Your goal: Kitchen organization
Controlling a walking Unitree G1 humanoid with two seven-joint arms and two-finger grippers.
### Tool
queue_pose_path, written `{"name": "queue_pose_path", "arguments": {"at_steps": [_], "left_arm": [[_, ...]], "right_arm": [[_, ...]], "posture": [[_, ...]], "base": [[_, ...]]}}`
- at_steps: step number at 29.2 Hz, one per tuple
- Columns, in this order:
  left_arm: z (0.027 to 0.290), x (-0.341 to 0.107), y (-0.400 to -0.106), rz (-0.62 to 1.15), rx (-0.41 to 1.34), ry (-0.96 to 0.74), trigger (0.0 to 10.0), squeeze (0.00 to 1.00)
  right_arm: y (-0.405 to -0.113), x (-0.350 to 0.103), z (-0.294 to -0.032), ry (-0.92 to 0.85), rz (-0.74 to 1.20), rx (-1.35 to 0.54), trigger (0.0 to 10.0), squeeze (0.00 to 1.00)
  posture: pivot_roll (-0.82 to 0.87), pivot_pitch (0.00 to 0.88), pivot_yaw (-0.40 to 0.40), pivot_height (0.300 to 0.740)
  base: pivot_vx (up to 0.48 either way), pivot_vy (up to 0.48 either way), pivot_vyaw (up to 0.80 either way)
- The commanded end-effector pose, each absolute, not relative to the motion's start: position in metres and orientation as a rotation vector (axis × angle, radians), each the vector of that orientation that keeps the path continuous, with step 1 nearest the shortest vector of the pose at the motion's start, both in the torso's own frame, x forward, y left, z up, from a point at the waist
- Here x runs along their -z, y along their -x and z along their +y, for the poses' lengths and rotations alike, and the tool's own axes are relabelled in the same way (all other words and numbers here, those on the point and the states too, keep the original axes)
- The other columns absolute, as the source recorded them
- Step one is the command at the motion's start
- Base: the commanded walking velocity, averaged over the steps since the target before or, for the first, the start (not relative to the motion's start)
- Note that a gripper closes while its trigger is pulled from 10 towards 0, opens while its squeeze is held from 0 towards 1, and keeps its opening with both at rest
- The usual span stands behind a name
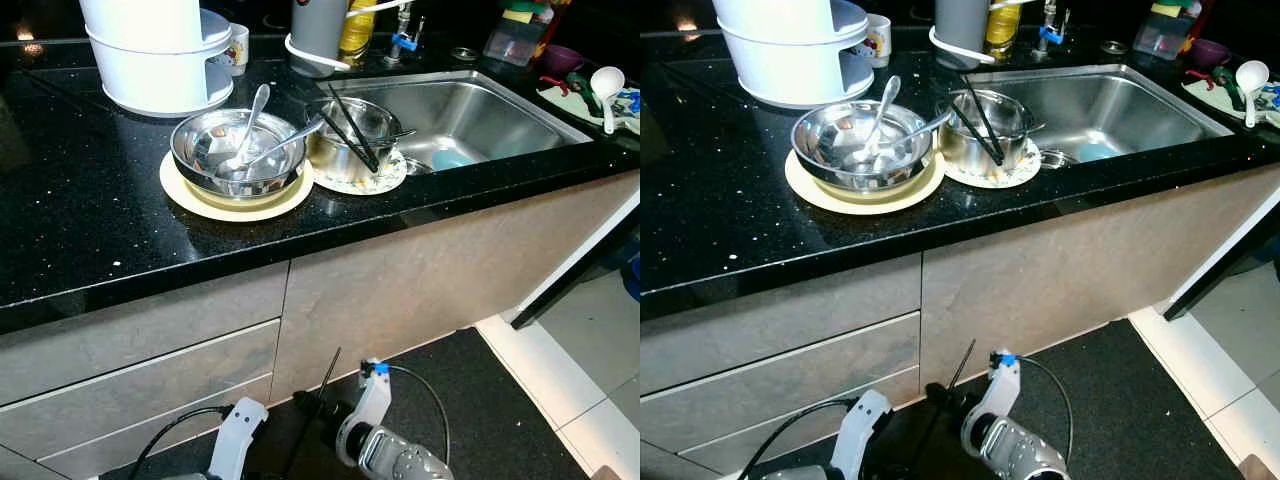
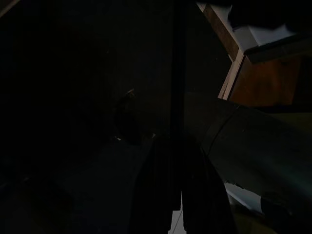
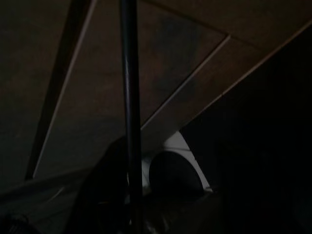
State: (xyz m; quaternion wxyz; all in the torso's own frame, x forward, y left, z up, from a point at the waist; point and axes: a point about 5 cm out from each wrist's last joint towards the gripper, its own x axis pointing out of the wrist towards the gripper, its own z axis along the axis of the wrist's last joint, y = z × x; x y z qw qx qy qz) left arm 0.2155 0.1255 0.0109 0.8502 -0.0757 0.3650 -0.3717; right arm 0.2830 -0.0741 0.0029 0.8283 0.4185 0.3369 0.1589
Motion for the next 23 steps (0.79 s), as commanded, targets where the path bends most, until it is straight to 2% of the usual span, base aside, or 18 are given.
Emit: {"name": "queue_pose_path", "arguments": {"at_steps": [1,2,4,23], "left_arm": [[0.1250,-0.0078,-0.2088,0.799,0.804,0.149,0.0,0.00],[0.1251,-0.0079,-0.2084,0.801,0.806,0.149,0.0,0.00],[0.1251,-0.0079,-0.2079,0.803,0.808,0.148,0.0,0.00],[0.1222,-0.0081,-0.2084,0.819,0.839,0.154,0.0,0.00]], "right_arm": [[-0.2790,0.0021,-0.0729,-0.909,0.736,-0.313,1.8,0.00],[-0.2796,0.0016,-0.0729,-0.910,0.734,-0.313,0.2,0.00],[-0.2804,0.0010,-0.0729,-0.913,0.728,-0.309,0.0,0.00],[-0.2834,-0.0001,-0.0738,-0.961,0.703,-0.289,0.0,0.00]], "posture": [[-0.05,0.205,-0.115,0.740],[-0.05,0.205,-0.115,0.740],[-0.05,0.205,-0.115,0.740],[-0.05,0.208,-0.108,0.740]], "base": [[0.000,0.000,0.00],[0.000,0.000,0.00],[0.000,0.000,0.00],[0.000,0.000,0.00]]}}
